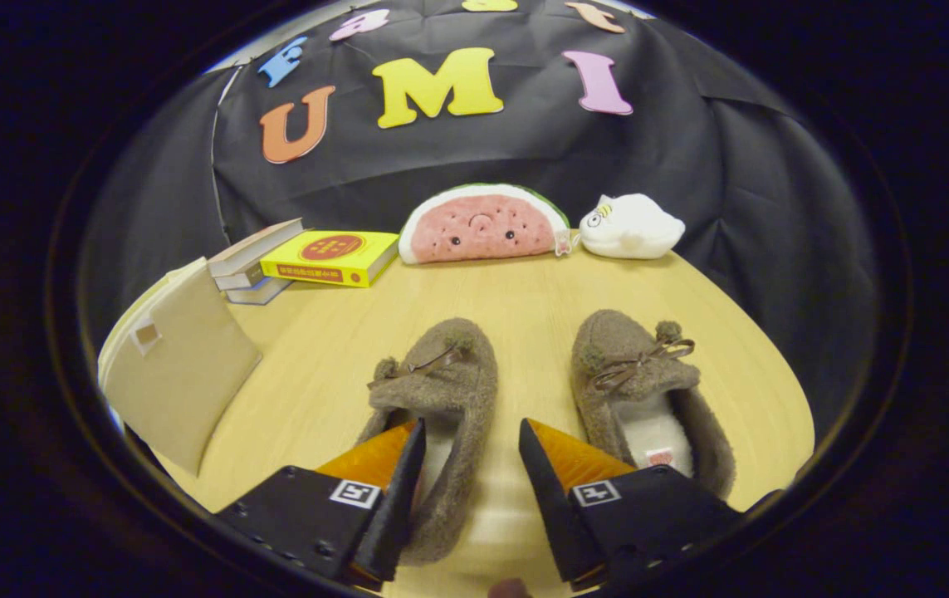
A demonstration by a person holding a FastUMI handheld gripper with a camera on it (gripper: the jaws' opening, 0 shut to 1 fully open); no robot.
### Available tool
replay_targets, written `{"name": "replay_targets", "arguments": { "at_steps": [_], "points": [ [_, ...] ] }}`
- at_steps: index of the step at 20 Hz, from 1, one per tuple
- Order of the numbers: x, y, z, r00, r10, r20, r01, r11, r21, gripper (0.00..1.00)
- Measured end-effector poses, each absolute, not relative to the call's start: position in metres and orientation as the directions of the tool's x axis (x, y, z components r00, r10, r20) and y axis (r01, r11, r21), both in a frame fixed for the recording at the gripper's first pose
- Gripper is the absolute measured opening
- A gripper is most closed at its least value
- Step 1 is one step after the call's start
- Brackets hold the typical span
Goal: Open the storage box then place both shoes into the box .Put the left shoe in first, then the right shoe, with the right side of both shoes facing outward in a uniform manner.
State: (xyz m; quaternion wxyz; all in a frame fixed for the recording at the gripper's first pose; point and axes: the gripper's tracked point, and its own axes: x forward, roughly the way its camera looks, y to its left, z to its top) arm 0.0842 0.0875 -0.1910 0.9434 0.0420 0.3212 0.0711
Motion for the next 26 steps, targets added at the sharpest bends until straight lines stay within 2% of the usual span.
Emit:
{"name": "replay_targets", "arguments": {
  "at_steps": [3, 5, 6, 8, 18, 26],
  "points": [
    [0.083, 0.096, -0.207, 0.745, 0.194, -0.638, -0.117, 0.980, 0.161, 0.42],
    [0.088, 0.093, -0.205, 0.750, 0.171, -0.639, -0.091, 0.983, 0.157, 0.23],
    [0.089, 0.088, -0.208, 0.747, 0.144, -0.649, -0.082, 0.989, 0.125, 0.22],
    [0.086, 0.094, -0.204, 0.744, 0.175, -0.645, -0.098, 0.983, 0.153, 0.03],
    [0.067, 0.118, -0.173, 0.755, 0.253, -0.605, -0.028, 0.934, 0.355, 0.00],
    [0.048, 0.210, -0.040, 0.793, 0.370, -0.484, -0.093, 0.858, 0.505, 0.00]
  ]
}}
